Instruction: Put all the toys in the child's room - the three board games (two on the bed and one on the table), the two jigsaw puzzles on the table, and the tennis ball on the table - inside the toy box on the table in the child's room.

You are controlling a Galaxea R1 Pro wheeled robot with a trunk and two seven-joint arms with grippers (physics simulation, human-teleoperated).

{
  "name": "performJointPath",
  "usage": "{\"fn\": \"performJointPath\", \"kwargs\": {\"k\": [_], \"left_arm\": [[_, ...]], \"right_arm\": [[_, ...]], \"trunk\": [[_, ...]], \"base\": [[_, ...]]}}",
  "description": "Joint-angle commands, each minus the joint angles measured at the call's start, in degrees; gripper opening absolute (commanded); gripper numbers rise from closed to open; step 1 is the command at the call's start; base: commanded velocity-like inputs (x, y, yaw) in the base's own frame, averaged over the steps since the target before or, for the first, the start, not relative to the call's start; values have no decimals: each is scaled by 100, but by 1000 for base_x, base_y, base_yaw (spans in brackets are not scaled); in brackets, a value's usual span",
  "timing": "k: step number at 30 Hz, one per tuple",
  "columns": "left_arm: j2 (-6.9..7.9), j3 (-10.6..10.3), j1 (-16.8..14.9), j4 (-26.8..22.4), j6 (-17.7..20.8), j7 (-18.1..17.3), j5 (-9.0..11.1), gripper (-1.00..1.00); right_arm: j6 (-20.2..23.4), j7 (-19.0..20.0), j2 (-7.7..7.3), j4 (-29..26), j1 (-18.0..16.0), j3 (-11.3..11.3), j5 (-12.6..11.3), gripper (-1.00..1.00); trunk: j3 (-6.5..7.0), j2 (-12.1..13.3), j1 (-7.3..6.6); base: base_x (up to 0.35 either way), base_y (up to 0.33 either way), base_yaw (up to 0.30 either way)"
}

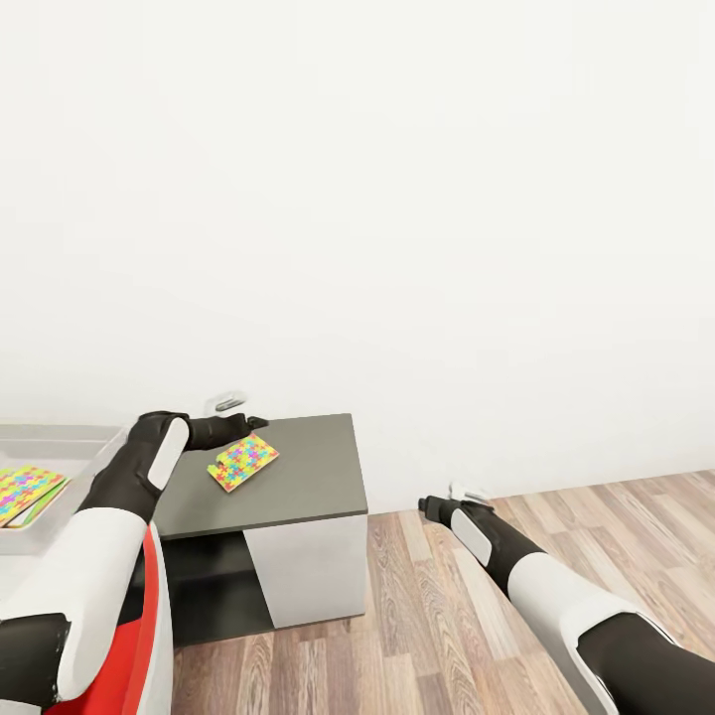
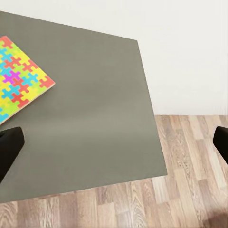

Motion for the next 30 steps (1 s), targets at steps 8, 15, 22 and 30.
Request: {"fn": "performJointPath", "kwargs": {"k": [8,15,22,30], "left_arm": [[-57,7,0,-4,-17,214,-14,100],[-76,6,1,-3,-23,247,-26,100],[-79,6,2,-4,-24,250,-26,100],[-80,6,-1,-3,-24,251,-30,100]], "right_arm": [[16,-51,-4,-15,-3,48,-66,100],[15,-55,3,-22,-2,35,-77,100],[15,-55,9,-24,-2,31,-81,100],[15,-48,19,-24,-2,36,-77,100]], "trunk": [[-13,-13,4],[-13,-13,4],[-13,-13,4],[-13,-13,4]], "base": [[0,0,0],[29,-126,0],[55,-207,0],[11,-38,30]]}}
